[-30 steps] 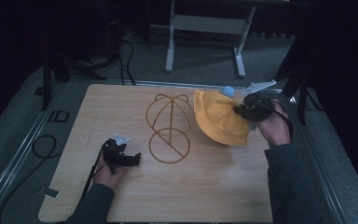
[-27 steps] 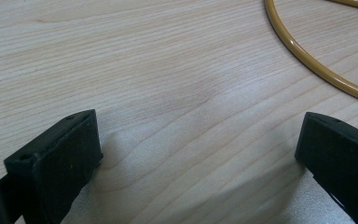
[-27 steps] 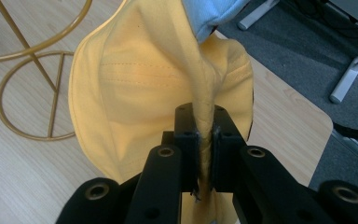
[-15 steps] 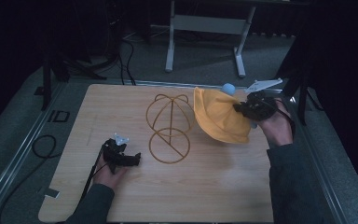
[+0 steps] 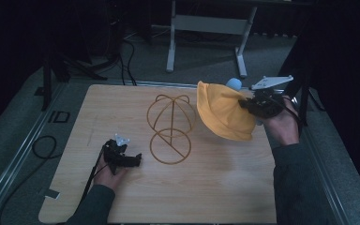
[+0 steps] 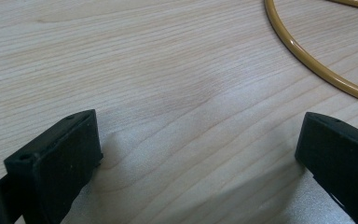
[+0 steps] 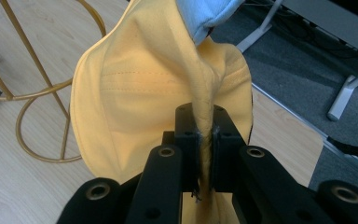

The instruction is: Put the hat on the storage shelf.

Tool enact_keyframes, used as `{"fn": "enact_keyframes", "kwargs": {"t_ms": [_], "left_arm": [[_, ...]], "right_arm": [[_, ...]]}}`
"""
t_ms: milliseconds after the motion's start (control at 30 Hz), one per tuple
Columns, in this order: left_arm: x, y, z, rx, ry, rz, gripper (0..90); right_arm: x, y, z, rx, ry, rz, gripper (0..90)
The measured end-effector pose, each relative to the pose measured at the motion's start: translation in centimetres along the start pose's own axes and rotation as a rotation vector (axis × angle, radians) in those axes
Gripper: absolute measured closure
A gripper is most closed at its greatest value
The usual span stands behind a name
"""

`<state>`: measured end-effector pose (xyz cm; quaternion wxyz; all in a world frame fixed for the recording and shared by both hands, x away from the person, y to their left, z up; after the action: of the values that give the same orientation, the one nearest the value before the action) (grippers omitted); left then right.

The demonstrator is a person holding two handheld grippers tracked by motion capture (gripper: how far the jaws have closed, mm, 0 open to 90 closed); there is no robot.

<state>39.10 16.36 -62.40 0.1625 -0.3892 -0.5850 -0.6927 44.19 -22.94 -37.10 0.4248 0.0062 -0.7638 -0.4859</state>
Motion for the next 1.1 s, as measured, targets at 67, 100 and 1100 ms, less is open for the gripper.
{"fn": "enact_keyframes", "kwargs": {"t_ms": [67,100,1100], "left_arm": [[0.0,0.0,0.0,0.000,0.000,0.000,0.1],[0.0,0.0,0.0,0.000,0.000,0.000,0.1],[0.0,0.0,0.0,0.001,0.000,-0.001,0.1]], "right_arm": [[0.2,0.1,0.0,0.000,0.001,-0.006,84.5],[0.4,0.2,0.0,0.000,0.005,-0.011,84.5],[1.8,2.3,1.7,0.015,0.079,-0.080,84.5]]}}
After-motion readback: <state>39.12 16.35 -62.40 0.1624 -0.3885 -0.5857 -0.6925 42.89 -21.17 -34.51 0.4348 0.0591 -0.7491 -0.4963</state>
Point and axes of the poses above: each handheld gripper's, and its own axes: x roughly backward along the jaws, y roughly out of its top, z roughly to its left, the point moved 8 cm from there along -x, roughly forward along the jaws, and after that the axes turned 1 degree about y, right-handed, at the moved point
